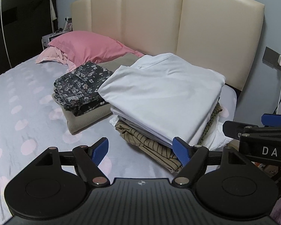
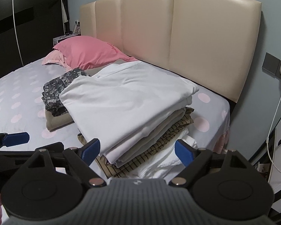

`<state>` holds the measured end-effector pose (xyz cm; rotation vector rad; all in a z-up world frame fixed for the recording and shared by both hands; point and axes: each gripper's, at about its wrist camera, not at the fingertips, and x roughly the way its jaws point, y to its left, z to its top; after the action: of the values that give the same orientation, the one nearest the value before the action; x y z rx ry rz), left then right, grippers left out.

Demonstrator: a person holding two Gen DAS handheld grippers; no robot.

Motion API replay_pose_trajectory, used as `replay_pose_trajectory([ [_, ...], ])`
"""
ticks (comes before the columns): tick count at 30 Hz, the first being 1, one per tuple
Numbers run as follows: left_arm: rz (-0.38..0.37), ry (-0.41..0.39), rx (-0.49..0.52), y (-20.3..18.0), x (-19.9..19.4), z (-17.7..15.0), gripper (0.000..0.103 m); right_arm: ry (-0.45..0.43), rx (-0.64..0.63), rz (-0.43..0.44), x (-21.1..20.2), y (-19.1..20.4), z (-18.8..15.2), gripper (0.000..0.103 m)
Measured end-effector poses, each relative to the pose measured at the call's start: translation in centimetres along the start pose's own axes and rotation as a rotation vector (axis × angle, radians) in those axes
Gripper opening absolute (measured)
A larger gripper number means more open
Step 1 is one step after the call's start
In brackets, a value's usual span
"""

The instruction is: Fold clothes

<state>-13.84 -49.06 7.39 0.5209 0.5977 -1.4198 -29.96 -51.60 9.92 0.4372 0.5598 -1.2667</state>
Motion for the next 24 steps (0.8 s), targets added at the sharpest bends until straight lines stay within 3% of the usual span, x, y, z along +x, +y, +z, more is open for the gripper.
replay_pose_trajectory([
  [19,0.011,-0.006,-0.031,0.25,-0.07,0.49,0.075,-0.038,0.017,-0.026,-0.29,0.18,0.19,0.092],
  [24,0.005,-0.009,-0.056,0.5,-0.2,0.59,0.075,-0.042,0.041,0.007,-0.35,-0.09,0.28,0.092],
])
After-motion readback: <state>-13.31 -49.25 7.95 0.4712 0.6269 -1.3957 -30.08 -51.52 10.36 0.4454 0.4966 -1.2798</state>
